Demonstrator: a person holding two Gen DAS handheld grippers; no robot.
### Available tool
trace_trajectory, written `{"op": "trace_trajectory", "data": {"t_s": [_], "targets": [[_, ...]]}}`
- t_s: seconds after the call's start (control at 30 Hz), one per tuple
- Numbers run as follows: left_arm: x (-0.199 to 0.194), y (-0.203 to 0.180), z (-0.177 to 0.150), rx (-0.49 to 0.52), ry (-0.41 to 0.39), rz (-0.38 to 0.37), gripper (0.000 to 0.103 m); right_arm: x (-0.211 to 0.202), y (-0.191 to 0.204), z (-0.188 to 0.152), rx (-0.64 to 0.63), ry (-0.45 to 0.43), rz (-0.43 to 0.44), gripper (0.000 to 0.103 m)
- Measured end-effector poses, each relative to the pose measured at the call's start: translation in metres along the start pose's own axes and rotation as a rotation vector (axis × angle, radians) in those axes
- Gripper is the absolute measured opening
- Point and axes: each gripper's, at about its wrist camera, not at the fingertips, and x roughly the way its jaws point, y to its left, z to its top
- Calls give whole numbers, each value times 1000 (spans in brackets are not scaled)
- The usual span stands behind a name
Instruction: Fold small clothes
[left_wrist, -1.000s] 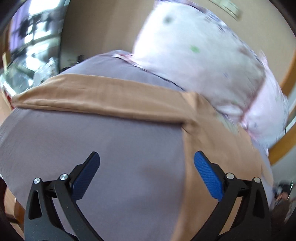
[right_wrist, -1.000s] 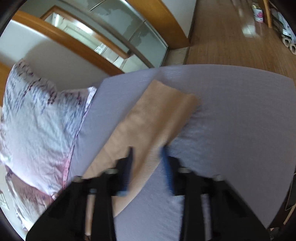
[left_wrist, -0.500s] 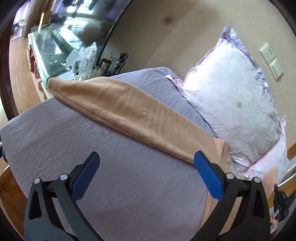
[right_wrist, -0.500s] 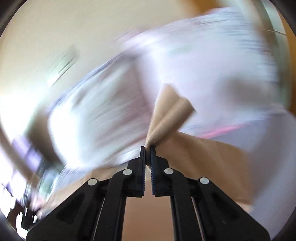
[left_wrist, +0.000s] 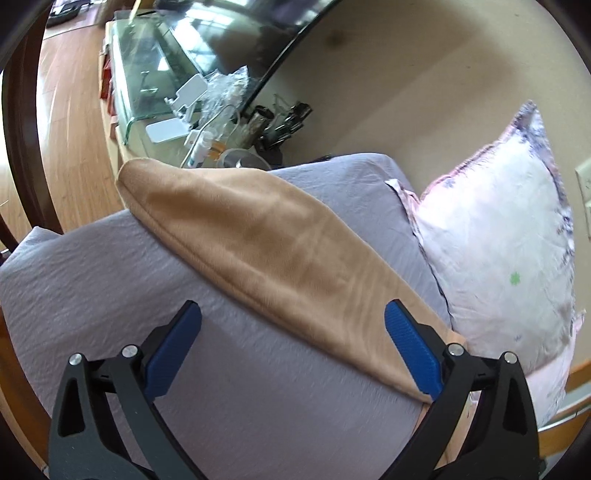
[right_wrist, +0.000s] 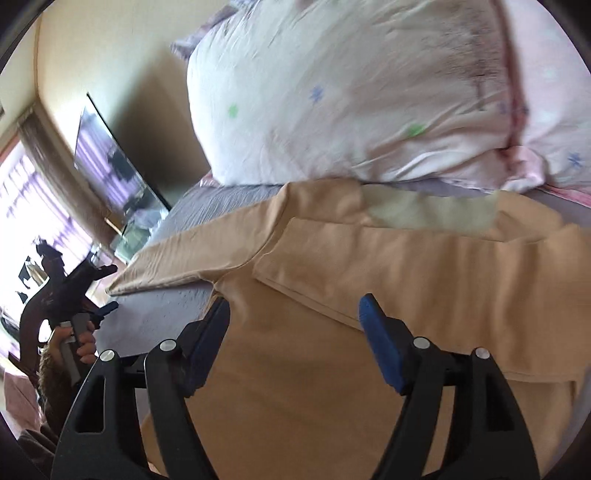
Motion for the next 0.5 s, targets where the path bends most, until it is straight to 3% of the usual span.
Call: {"op": "trace_trajectory", "data": {"t_s": [0.07,0.17,0.27,0.33,0.37,0.4,0.43,0.5], "targets": [[3,-3,4,-12,15,32,97,-15,-11,-9,16,-12,12,74],[7,-4,12,-35,22,80,84,-22,-17,-7,34,-23,33,74],[11,-2,21,-61,35,128,58,-25,-24,-9,55,-28,66,74],[13,3,25,-88,47,135,33,-30,-30,-11,64,-39,84,74],[14,6,27,-102,50,131,28,-29,-30,-12,67,-45,89,75],[16,9,28,-117,59,121,13,-32,-33,-12,70,-53,94,75],[18,12,27,-141,72,101,7,-37,-37,-12,74,-64,96,75],[17,2,23,-122,44,101,6,-46,-45,-12,81,-91,87,75]]}}
